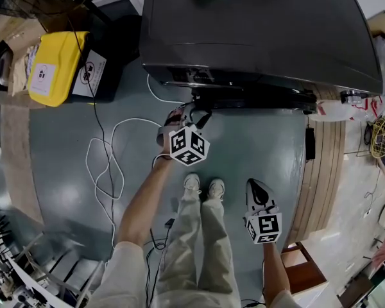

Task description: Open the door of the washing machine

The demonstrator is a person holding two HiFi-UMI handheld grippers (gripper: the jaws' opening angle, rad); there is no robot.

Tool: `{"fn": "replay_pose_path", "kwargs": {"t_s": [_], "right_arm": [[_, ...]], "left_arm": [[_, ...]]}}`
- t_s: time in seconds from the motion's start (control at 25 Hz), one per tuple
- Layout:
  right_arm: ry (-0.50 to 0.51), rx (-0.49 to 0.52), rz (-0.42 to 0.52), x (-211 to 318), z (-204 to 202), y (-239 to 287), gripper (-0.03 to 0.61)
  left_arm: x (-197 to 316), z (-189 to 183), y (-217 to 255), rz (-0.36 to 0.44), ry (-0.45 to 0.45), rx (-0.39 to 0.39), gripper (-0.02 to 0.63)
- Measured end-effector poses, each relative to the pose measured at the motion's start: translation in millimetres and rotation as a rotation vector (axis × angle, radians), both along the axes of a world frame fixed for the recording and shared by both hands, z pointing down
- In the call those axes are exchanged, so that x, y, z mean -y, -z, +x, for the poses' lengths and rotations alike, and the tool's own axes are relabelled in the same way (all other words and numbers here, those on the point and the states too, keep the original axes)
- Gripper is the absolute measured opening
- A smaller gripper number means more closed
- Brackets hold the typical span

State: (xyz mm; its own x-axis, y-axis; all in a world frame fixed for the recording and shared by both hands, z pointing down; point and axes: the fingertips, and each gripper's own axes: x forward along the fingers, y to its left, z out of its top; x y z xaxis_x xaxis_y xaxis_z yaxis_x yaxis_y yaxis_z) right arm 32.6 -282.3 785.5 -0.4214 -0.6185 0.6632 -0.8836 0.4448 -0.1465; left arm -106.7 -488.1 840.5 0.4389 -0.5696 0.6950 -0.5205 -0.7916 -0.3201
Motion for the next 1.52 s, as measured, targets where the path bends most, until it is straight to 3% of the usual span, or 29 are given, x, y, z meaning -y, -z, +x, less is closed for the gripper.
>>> {"fn": "replay_pose_path", "kwargs": {"t_s": [0.36,0.96,1.52], "right_arm": [[0.034,-0.007,0.008,-18.8,6.5,3.1,-0.002],[0.105,-0.006,0.040,-54.4,15.7,19.6,-0.002],[0.055,0.000,0.056,-108.3,0.9,28.2,-0.002]], "left_arm": [[-29.3,0.0,-2.0,0.017,0.034,-0.004,0.184],[-85.5,8.2,0.8,-0.037,0.086,0.016,0.160],[-149.2,24.5,3.8,-0.123,0.068,-0.015,0.112]]}}
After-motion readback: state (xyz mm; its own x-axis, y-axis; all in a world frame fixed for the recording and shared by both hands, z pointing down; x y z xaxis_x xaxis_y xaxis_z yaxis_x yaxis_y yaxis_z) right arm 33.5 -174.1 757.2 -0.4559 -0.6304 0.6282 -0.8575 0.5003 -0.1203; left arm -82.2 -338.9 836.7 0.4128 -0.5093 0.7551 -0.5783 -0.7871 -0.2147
